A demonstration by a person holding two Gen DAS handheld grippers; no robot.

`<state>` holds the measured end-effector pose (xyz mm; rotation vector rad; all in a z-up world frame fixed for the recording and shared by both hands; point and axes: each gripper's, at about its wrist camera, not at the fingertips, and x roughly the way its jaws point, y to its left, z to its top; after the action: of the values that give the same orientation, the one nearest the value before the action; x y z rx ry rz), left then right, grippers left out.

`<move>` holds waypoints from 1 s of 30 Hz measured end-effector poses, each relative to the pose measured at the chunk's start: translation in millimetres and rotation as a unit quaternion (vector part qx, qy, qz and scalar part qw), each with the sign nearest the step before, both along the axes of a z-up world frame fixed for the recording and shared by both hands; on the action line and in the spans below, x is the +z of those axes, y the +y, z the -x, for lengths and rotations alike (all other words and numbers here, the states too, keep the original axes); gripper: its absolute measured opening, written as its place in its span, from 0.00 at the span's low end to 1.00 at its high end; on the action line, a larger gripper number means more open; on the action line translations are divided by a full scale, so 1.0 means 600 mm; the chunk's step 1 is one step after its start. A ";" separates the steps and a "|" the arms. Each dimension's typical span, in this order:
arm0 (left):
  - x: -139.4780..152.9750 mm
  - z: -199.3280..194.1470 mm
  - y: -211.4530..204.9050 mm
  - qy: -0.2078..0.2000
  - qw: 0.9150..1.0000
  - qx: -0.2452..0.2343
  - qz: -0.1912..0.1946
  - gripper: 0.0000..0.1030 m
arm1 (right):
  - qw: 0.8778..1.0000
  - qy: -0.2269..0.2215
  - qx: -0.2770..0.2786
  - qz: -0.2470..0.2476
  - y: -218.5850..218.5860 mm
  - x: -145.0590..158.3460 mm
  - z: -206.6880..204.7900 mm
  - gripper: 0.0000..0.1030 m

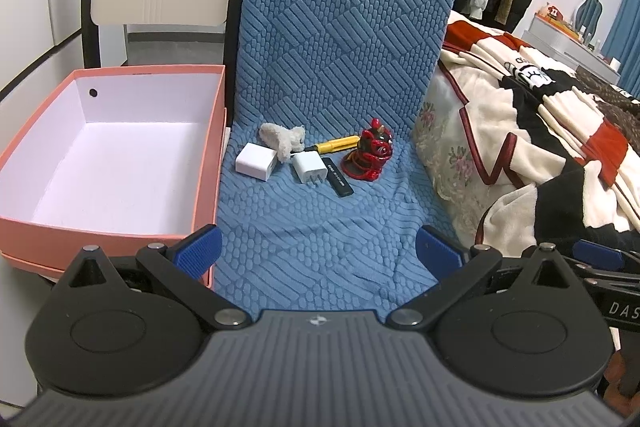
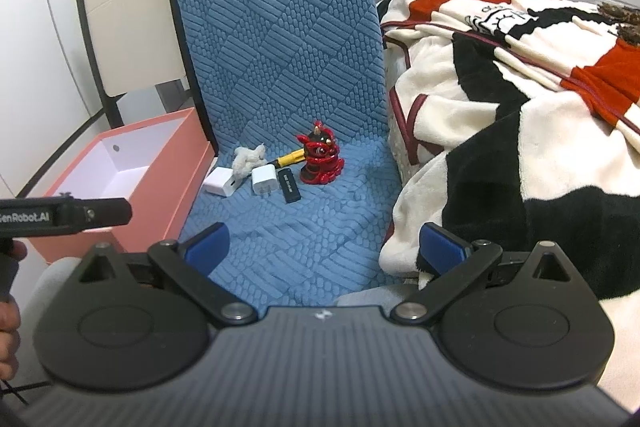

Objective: Organize rigid objects

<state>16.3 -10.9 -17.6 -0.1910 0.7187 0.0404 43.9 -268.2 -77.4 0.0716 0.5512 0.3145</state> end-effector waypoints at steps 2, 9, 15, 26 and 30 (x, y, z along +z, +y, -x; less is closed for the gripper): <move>0.000 0.000 -0.002 -0.001 1.000 -0.001 -0.002 1.00 | 1.000 0.001 0.001 -0.001 0.000 0.000 0.001 1.00; 0.000 -0.002 -0.002 -0.001 1.000 -0.001 0.002 1.00 | 1.000 -0.002 0.000 0.001 0.000 0.002 0.003 1.00; -0.002 -0.005 0.000 0.001 1.000 -0.005 0.003 1.00 | 1.000 -0.001 -0.002 0.000 -0.001 0.003 0.003 1.00; -0.012 -0.017 0.004 0.003 1.000 -0.007 0.007 1.00 | 1.000 0.005 -0.015 -0.004 -0.002 0.000 -0.002 1.00; -0.024 -0.038 0.011 0.008 1.000 -0.005 0.015 1.00 | 1.000 0.009 -0.015 -0.015 -0.004 -0.005 -0.018 1.00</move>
<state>38.9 -4.5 -32.1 -0.2163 0.7368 0.0209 54.6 -270.9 -80.7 0.1122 0.5632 0.2935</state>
